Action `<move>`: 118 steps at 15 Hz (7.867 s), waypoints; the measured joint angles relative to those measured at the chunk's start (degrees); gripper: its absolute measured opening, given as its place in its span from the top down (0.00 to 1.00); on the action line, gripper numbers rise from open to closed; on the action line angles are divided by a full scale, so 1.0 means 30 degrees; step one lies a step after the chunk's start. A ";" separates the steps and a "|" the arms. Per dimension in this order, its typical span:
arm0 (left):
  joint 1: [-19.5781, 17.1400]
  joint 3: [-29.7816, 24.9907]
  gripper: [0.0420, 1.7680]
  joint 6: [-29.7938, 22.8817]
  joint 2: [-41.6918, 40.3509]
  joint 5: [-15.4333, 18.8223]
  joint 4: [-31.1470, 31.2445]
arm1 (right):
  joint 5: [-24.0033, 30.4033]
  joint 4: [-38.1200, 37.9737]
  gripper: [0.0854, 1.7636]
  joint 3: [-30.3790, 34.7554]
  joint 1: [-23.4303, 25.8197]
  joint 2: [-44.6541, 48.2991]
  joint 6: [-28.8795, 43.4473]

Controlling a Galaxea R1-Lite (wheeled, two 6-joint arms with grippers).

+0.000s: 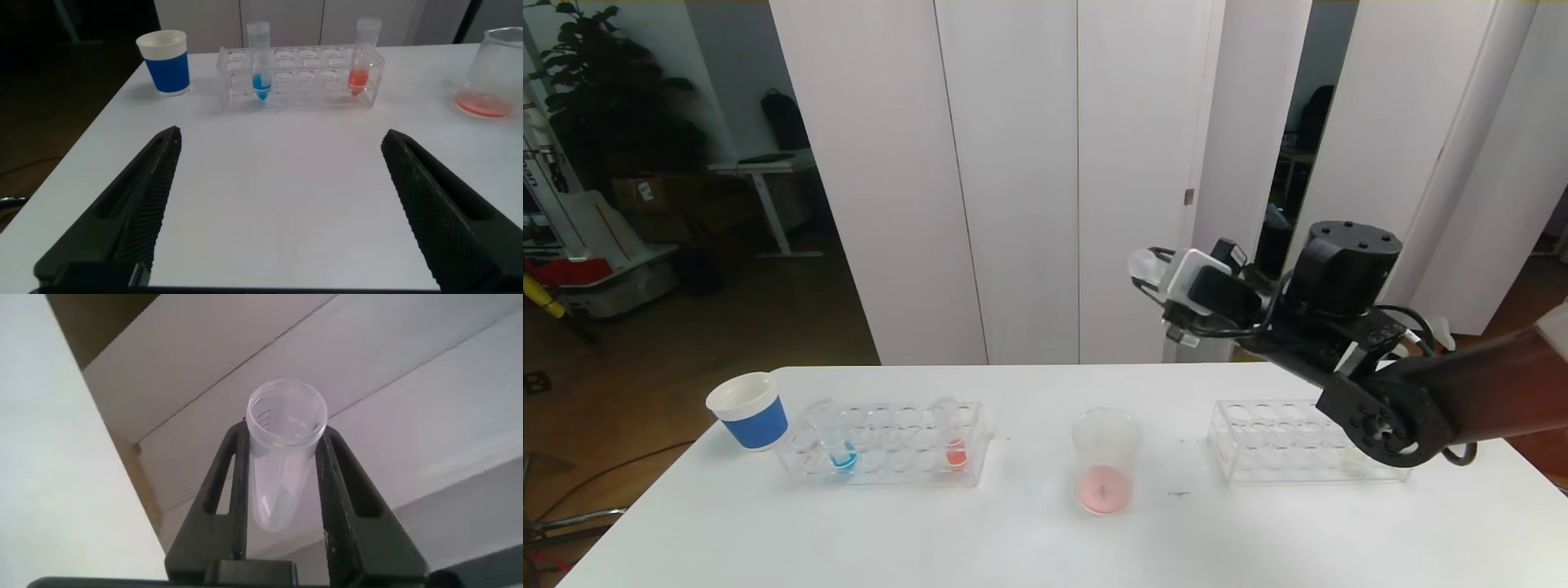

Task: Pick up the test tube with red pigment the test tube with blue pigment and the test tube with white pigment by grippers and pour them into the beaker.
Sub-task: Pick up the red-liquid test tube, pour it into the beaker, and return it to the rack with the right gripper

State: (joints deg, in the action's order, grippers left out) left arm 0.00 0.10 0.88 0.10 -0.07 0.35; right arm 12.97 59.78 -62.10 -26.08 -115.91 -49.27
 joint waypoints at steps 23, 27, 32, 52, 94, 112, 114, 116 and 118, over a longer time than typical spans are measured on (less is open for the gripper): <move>0.0000 0.0000 0.01 0.0000 0.0000 0.0008 0.0000 | -1.4145 0.5652 0.70 0.4291 -0.1955 0.0276 1.7680; 0.0000 0.0000 0.01 0.0000 0.0000 0.0000 0.0000 | -1.4706 0.5734 0.70 0.4466 -0.1130 0.0784 1.7518; 0.0000 0.0000 0.01 0.0000 0.0000 0.0000 -0.0008 | -1.4633 0.5762 0.70 0.5291 0.0967 0.2483 1.6197; 0.0000 0.0000 0.01 0.0008 0.0000 0.0016 -0.0008 | -1.2967 0.5778 0.70 0.8777 1.1849 0.5047 1.9204; 0.0000 0.0000 0.01 0.0008 0.0000 0.0016 -0.0008 | -1.1597 0.9143 0.44 0.9236 1.3202 -0.3519 2.0769; 0.0000 0.0000 0.01 0.0000 0.0000 0.0016 -0.0008 | -0.9025 0.3856 0.01 0.9301 1.3129 0.1800 1.8534; 0.0000 0.0000 0.01 0.0000 0.0000 0.0008 0.0000 | -0.7757 0.2942 0.01 0.9245 1.3072 0.3096 1.7729; 0.0000 0.0000 0.01 0.0000 0.0000 0.0000 0.0000 | -0.6957 0.1560 0.01 0.9224 1.3052 0.4486 1.7453; 0.0000 0.0000 0.01 0.0008 0.0000 0.0008 -0.0008 | -0.6290 -0.0553 0.01 0.9208 1.3028 0.5994 1.7416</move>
State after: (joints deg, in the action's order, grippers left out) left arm 0.00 0.10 0.90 0.10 -0.05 0.33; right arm -5.90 58.12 -34.47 13.01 -97.93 2.97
